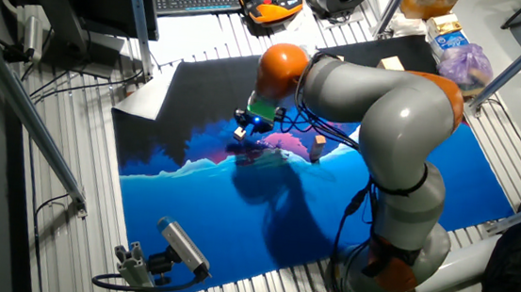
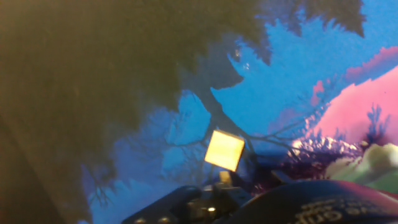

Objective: Stack the blocks in a vertical line of five

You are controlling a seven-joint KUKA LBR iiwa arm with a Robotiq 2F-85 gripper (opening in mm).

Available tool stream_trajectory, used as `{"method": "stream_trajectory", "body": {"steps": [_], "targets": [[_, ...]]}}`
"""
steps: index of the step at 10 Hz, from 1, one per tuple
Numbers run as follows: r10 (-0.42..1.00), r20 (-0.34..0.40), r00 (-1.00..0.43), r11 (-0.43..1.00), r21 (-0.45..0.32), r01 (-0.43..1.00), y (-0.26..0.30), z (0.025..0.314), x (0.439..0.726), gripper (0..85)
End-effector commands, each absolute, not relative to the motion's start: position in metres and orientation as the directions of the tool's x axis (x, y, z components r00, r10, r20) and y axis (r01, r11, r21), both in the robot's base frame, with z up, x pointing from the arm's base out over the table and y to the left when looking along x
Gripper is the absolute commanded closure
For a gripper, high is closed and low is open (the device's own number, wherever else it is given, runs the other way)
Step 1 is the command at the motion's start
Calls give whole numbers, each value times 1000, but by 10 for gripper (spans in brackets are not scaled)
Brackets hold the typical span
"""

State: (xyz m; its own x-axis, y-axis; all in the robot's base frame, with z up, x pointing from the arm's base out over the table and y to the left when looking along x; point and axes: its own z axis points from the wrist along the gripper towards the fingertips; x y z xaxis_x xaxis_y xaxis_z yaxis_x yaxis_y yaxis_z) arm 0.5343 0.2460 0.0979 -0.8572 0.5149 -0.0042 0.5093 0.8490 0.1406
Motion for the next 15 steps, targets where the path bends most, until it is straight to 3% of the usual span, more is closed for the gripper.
{"method": "stream_trajectory", "body": {"steps": [1,6,15], "targets": [[515,-10,-857,850,138,509,247,95,537,340],[608,-94,-789,792,154,591,262,57,552,340],[621,-106,-777,782,147,605,259,41,559,340]]}}
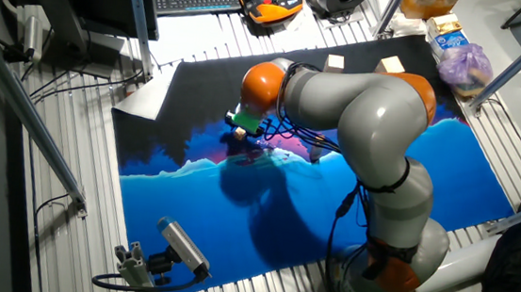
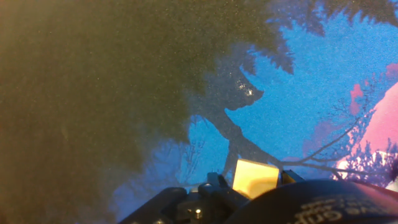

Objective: Stack the blocks in a vertical line of five

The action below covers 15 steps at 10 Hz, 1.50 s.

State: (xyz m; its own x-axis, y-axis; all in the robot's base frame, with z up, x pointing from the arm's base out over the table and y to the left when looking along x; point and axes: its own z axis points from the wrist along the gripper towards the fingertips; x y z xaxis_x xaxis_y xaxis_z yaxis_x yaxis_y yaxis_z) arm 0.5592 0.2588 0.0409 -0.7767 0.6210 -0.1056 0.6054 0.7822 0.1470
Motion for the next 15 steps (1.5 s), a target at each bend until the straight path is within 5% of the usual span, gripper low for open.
{"method": "stream_trajectory", "body": {"steps": [1,2,4,10,15], "targets": [[615,-106,-782,787,146,599,258,40,560,510],[602,-100,-792,796,140,588,257,39,560,510],[539,-88,-838,841,118,528,254,42,559,850],[269,18,-963,955,125,269,179,136,518,850],[183,-14,-983,977,112,181,147,142,497,850]]}}
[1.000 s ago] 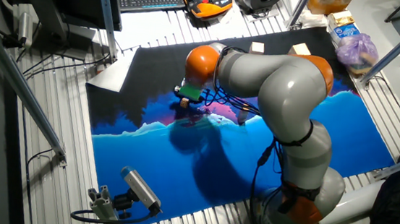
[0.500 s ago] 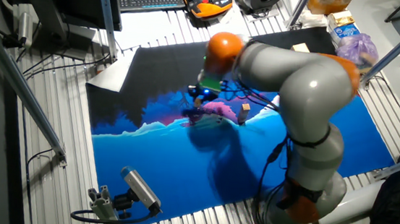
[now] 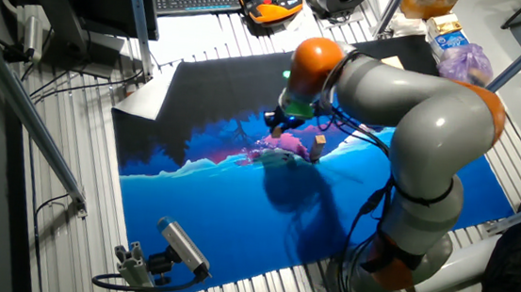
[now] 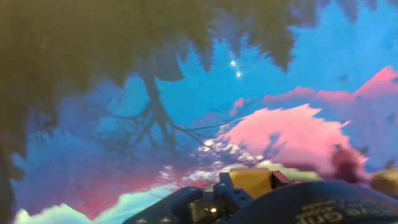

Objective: Stack the blocks in a vertical line of five

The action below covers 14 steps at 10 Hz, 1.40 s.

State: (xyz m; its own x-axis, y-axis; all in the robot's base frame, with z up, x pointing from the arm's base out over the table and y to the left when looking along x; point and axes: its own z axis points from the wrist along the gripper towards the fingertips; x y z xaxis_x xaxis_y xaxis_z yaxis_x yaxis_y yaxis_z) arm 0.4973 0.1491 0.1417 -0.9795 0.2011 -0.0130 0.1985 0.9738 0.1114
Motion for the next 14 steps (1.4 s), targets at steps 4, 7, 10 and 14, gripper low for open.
{"method": "stream_trajectory", "body": {"steps": [4,7,10,14], "targets": [[154,-12,-988,985,87,152,155,141,500,850],[104,-46,-994,994,39,102,155,141,500,850],[100,-44,-994,994,57,97,155,141,500,850],[44,-30,-999,997,63,42,125,165,492,850]]}}
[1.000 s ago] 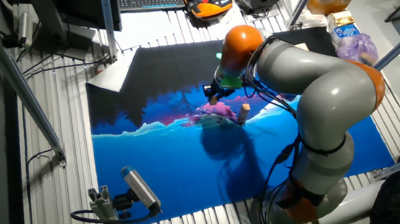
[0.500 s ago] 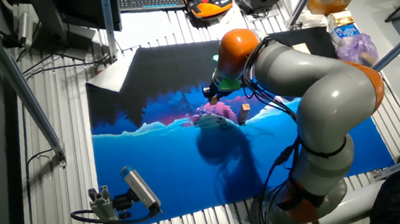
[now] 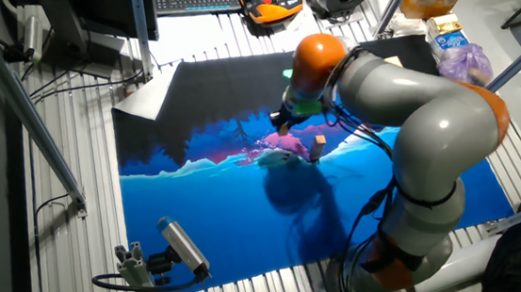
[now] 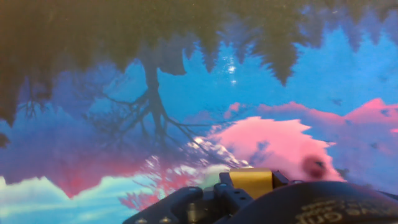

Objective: Stack the blocks in a vertical line of five

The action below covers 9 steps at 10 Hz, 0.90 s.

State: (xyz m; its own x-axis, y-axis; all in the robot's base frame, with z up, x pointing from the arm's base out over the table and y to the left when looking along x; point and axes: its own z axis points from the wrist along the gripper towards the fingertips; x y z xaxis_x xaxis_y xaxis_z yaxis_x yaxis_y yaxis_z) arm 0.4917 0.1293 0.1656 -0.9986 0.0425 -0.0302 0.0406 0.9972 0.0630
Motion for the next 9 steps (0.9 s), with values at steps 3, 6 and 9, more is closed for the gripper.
{"method": "stream_trajectory", "body": {"steps": [3,6,9], "targets": [[8,-34,-999,998,62,5,76,180,484,850],[-1,-23,-1000,997,74,-2,29,185,479,850],[18,-33,-999,998,67,16,8,182,471,850]]}}
